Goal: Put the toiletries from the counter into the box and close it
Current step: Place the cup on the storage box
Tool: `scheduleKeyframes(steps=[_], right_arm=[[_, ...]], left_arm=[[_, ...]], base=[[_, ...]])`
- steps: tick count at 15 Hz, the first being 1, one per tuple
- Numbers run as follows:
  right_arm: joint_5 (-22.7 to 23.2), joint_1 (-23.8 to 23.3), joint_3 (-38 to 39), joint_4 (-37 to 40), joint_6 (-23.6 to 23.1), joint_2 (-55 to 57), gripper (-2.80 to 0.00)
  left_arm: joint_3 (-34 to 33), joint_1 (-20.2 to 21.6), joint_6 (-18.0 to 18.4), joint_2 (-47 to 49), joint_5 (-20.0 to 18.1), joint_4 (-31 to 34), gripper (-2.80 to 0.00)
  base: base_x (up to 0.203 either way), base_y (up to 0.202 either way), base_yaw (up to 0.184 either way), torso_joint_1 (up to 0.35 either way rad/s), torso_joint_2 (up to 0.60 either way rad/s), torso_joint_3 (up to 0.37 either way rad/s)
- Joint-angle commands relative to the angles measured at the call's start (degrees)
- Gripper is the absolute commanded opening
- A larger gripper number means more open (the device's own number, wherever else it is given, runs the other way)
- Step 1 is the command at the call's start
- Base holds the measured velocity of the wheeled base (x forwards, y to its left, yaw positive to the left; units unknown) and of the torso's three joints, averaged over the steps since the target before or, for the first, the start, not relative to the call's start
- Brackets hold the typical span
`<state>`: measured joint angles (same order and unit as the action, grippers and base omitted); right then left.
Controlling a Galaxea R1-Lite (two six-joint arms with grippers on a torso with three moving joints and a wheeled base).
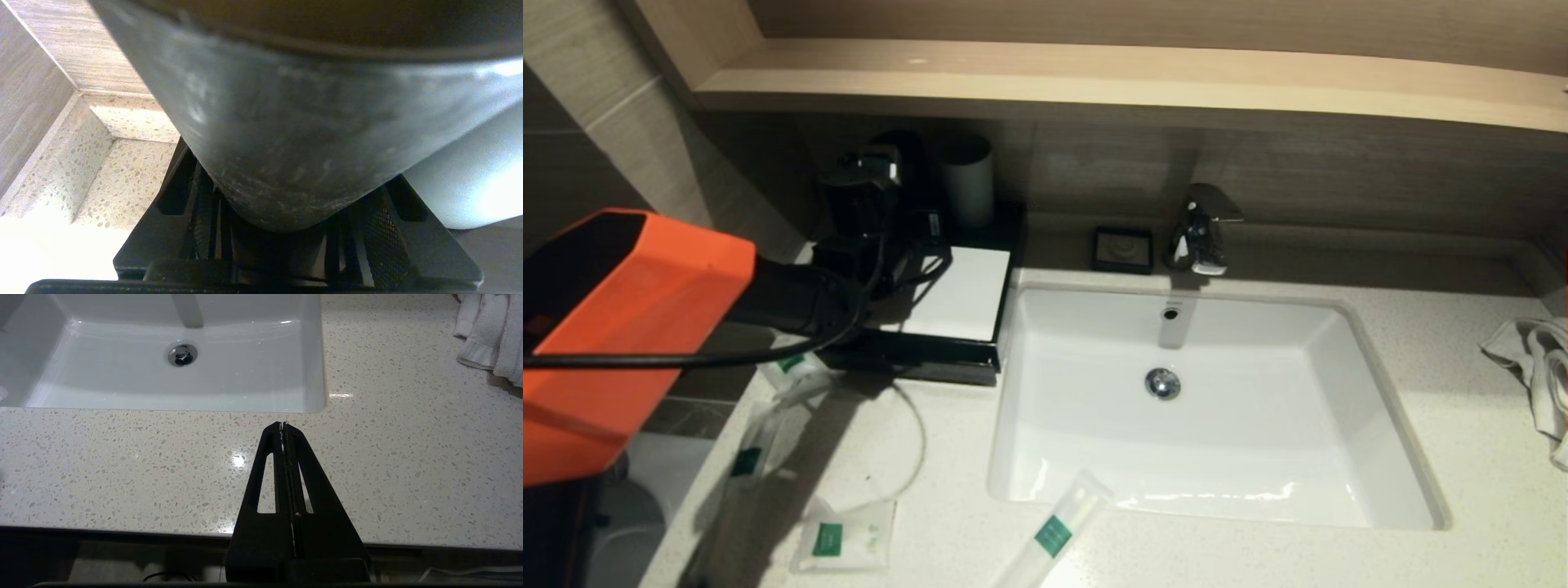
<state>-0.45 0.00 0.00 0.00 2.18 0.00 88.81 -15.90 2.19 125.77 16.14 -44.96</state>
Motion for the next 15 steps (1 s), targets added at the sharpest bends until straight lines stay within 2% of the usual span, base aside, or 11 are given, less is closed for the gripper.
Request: scheduleKeyframes(steps=[1,7,8,9,15], right_arm=[[0.0,0.0,0.0,0.0,0.0,0.0,-2.8],[0.0,0.0,0.0,0.0,0.0,0.1,-2.8],[0.0,0.0,0.0,0.0,0.0,0.0,-2.8],[0.0,0.0,0.0,0.0,0.0,0.1,-2.8],[0.0,0.0,0.0,0.0,0.0,0.0,-2.8]], left_arm=[[0.0,0.0,-0.1,0.4,0.2,-0.3,-2.8],[0.0,0.3,0.0,0.6,0.2,-0.3,-2.8],[0.1,0.4,0.0,0.7,0.2,-0.3,-2.49],[0.1,0.4,0.0,0.7,0.1,-0.5,0.0],[0.8,0.4,0.0,0.7,0.0,-0.9,0.0]], base=[[0.0,0.0,0.0,0.0,0.0,0.0],[0.0,0.0,0.0,0.0,0.0,0.0],[0.0,0.0,0.0,0.0,0.0,0.0],[0.0,0.0,0.0,0.0,0.0,0.0],[0.0,0.0,0.0,0.0,0.0,0.0]])
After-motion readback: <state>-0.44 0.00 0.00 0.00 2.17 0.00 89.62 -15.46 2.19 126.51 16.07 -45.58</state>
